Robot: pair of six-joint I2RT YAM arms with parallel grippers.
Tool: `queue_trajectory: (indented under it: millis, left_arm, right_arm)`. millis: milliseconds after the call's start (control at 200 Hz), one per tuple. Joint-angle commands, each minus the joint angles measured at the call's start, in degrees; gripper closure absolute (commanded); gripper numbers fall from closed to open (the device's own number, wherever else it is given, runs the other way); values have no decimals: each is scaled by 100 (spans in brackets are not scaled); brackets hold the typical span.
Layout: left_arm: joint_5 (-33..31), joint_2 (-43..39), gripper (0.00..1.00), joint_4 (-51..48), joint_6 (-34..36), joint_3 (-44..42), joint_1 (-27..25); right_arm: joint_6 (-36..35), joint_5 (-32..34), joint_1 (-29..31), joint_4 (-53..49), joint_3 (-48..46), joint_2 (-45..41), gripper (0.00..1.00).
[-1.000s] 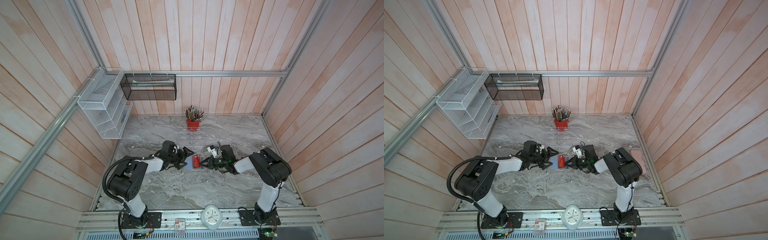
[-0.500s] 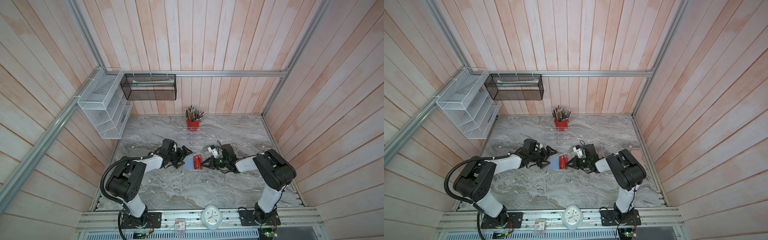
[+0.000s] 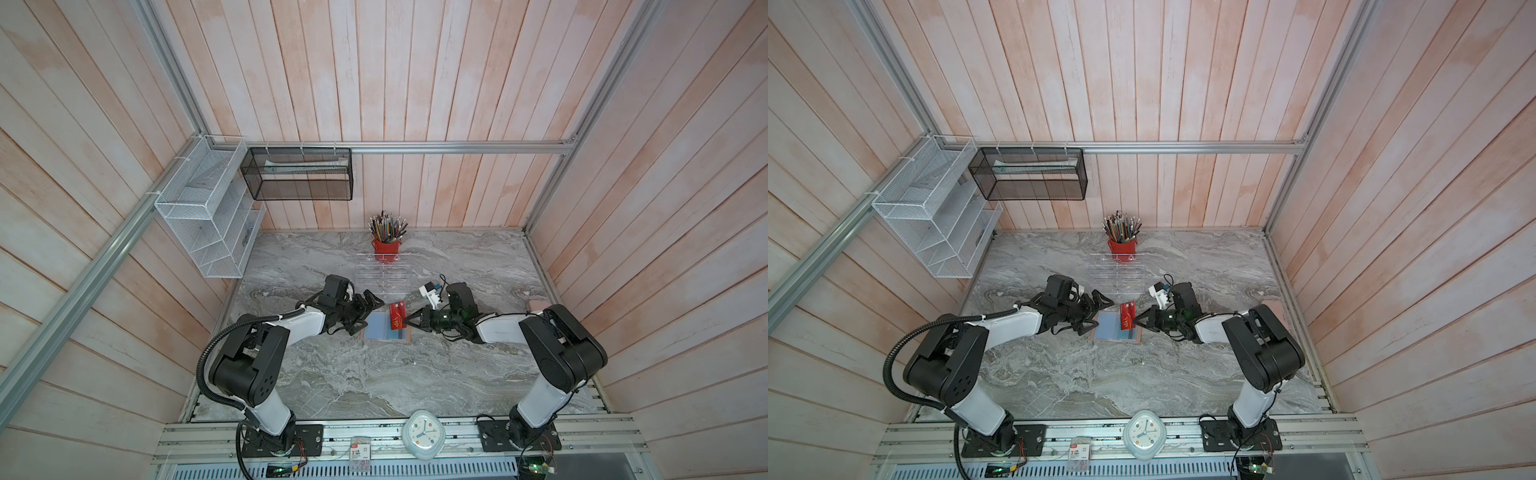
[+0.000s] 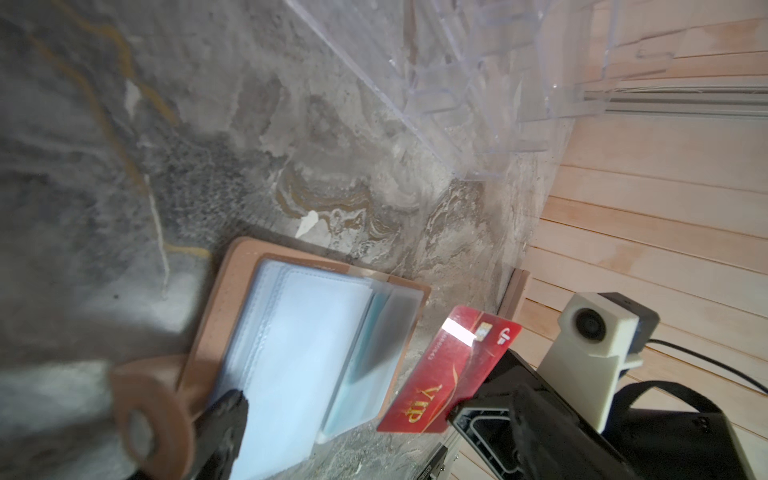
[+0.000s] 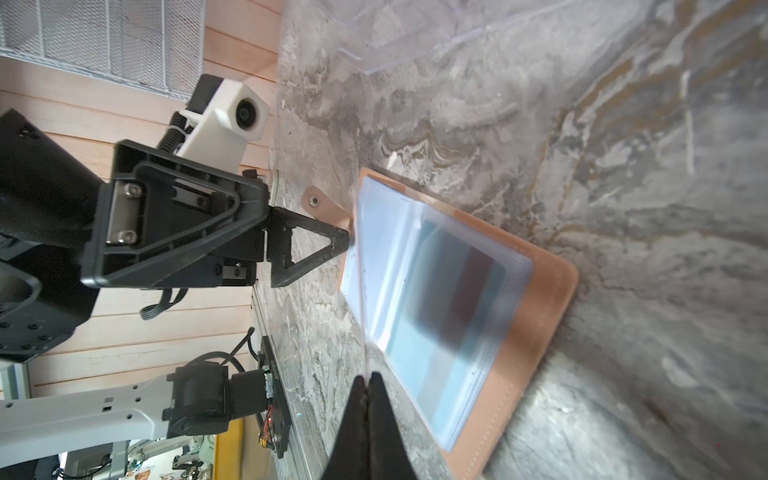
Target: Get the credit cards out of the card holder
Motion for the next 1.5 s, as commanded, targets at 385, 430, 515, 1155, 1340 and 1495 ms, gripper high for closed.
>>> queue_trajectory:
  millis: [385, 430, 515, 1155, 1340, 1495]
  left_arm:
    - [740, -513, 0, 804, 595, 761, -57]
    - [740, -500, 0, 731, 684, 843, -78]
    - [773, -487, 0, 586, 856, 985, -95]
    - [787, -662, 39, 461, 1373, 818, -177]
    - [827, -700, 50, 588, 1339, 670, -218]
    - [811, -755, 57, 623, 1347, 593, -237]
  right_arm:
    - [910, -618, -142, 1319, -46, -714, 100]
    - [996, -685, -142, 1483, -64, -730, 100]
    - [1143, -751, -142, 1672, -92, -754, 100]
    - [1332, -1156, -177, 1629, 252, -511, 100]
    - [1356, -1268, -186, 1612, 407, -426, 100]
    - [1310, -1403, -208, 1501, 576, -265, 100]
